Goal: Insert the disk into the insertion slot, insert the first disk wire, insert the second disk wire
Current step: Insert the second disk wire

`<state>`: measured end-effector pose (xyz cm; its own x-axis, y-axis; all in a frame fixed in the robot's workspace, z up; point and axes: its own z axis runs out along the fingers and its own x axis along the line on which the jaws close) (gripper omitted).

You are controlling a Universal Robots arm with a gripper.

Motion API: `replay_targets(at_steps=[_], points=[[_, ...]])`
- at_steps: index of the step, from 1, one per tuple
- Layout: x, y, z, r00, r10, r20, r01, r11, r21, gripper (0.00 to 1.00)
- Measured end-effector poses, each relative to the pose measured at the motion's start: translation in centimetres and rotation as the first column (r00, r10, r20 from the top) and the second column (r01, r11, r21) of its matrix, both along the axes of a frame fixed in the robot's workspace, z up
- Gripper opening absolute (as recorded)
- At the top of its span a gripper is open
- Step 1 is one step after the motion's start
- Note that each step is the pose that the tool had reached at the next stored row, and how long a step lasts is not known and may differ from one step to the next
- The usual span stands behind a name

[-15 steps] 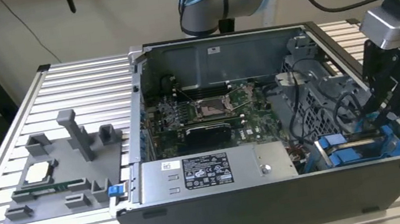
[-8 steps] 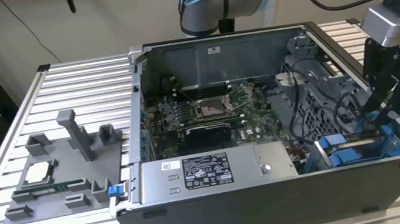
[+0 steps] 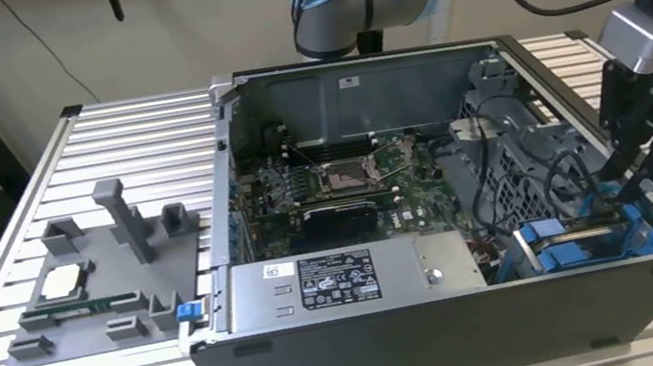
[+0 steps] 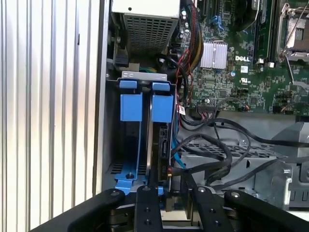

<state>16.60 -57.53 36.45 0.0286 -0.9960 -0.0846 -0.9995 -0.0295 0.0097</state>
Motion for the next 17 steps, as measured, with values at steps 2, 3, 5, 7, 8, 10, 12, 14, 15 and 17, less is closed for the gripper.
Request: replay_targets(at_steps=[2, 3, 5, 7, 8, 10, 12, 14, 15, 17], points=[[0.3, 0.04, 0.00, 1.0000, 0.000, -0.0009, 0.000, 1.0000, 0.0000, 1.00], [0.5, 0.05, 0.00, 1.0000, 0.001, -0.0012, -0.001, 1.0000, 0.0000, 1.00], [0.8, 0.07, 0.00, 1.0000, 0.001, -0.0017, -0.001, 1.0000, 0.0000, 1.00], [1.2, 0.08, 0.00, 1.0000, 0.001, -0.0026, -0.001, 1.0000, 0.0000, 1.00], [1.4, 0.08, 0.00, 1.0000, 0.001, -0.0032, -0.001, 1.0000, -0.0001, 1.00], [1.8, 0.08, -0.01, 1.0000, 0.001, -0.0044, -0.001, 1.0000, -0.0001, 1.00], [2.1, 0.08, -0.05, 1.0000, 0.001, -0.0051, -0.001, 1.0000, 0.0001, 1.00], [2.4, 0.06, -0.12, 1.0000, 0.001, -0.0057, -0.001, 1.0000, 0.0001, 1.00], [2.5, 0.04, -0.14, 1.0000, 0.001, -0.0061, -0.001, 1.0000, 0.0000, 1.00], [2.8, -0.02, -0.20, 1.0000, 0.001, -0.0072, -0.001, 1.0000, 0.0000, 1.00]])
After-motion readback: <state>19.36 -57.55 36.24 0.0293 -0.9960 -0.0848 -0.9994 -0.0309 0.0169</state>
